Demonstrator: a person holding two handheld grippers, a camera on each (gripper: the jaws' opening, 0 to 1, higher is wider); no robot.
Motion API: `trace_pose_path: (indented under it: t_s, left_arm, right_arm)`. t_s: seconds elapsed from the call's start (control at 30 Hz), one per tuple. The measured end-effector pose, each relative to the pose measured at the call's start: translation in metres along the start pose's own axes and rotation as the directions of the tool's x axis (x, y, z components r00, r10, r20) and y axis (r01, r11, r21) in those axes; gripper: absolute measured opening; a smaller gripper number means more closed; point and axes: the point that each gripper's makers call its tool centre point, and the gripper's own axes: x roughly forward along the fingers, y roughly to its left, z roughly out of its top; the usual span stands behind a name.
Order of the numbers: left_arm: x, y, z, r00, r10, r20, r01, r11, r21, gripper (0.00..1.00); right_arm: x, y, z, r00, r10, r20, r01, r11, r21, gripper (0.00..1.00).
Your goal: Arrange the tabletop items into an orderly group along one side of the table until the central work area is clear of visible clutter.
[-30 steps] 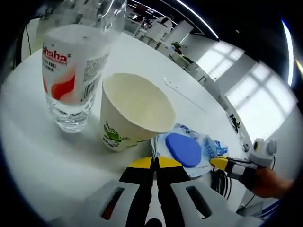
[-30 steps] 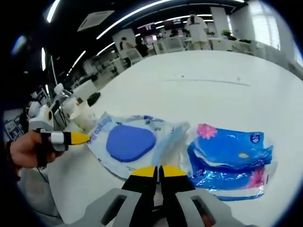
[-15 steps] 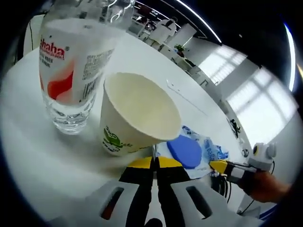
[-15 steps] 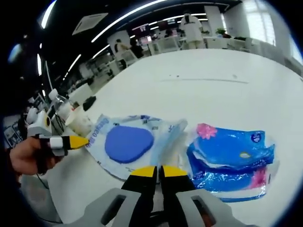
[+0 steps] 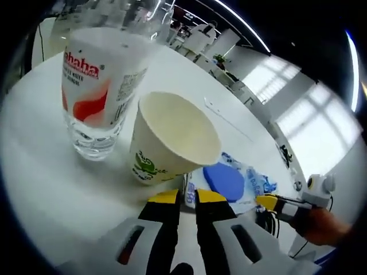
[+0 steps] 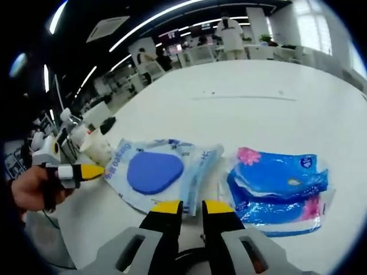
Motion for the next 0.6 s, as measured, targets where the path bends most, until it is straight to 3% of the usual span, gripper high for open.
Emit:
trace_pose_path:
  t_s: [0.17,0.27,0.4,0.6]
  left_arm:
    - [-0.007,-0.004,-0.006,1.0,0.002,-0.004,-0.002,1.0,0.01,0.07]
    - [-0.012,-0.006,-0.012,1.0,0.012,-0.015,-0.011,0.998,0.067,0.07]
    - [-0.017,-0.013,-0.016,1.0,0.007,-0.019,-0.006,0.996,0.084,0.08]
    - [-0.017,-0.034,-0.031,0.998,-0.038,-0.05,0.045,0.989,0.139,0.09]
  right_arm:
    - [-0.006,-0.002,-0.001,1.0,-0.007,0.007,0.007,1.0,0.002,0.11]
    - [-0.017,-0.001,-0.005,1.0,-0.009,0.011,0.009,1.0,0.002,0.11]
    - [-0.023,-0.004,-0.008,1.0,-0.016,0.021,0.016,1.0,0.014,0.12]
    - [-0.04,-0.016,-0.013,0.999,-0.036,0.041,0.035,0.999,0.034,0.12]
